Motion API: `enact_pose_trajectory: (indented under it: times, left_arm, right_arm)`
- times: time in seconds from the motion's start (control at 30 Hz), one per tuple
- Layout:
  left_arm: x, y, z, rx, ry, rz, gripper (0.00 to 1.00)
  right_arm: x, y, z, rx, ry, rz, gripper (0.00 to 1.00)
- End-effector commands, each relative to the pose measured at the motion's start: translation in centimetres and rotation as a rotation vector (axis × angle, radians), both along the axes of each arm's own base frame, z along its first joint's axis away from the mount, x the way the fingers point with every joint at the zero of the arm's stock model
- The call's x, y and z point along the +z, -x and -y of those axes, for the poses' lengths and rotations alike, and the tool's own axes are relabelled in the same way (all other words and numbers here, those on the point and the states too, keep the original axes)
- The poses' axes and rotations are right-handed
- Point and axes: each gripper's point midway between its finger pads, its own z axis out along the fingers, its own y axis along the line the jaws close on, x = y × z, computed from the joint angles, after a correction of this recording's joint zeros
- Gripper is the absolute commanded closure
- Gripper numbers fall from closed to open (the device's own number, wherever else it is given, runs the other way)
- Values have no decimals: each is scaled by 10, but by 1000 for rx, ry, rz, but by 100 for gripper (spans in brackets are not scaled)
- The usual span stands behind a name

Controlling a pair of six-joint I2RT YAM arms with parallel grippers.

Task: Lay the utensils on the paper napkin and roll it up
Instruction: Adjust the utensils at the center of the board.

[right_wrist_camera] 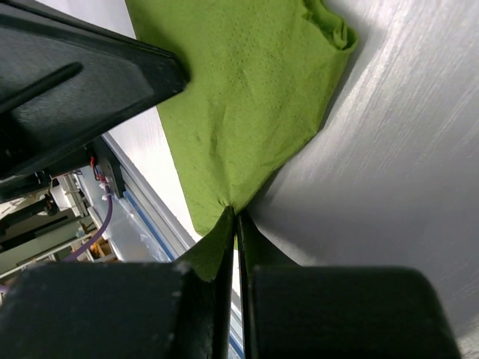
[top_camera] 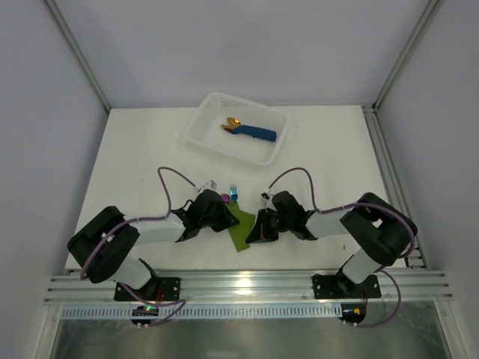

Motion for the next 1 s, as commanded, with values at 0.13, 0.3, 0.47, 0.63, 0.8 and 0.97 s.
enact_pose_trajectory:
  times: [0.13,0.3,0.47,0.63,0.8,0.97]
  left_arm:
    - [4,-6,11,7,80,28,100]
    - [-6,2,-3,27,19,-10,100]
    - [-15,7,-12,46,-26,-36,100]
    - [-19,8,-11,41,-34,-52,100]
    - [-19,5,-6,33,-33,-51,100]
    - [-15,2,-3,24,-36,-42,100]
  right_arm:
    - [-21,-1,16,8,144,54,96]
    - [-8,-21,23,48,258,181,85]
    - [47,-64,26,19,362,367,70]
    - [85,-106,-1,81,391,476,67]
    - [62,-149,-18,159,537,491,97]
    - [49,-183,-18,128,655,535,97]
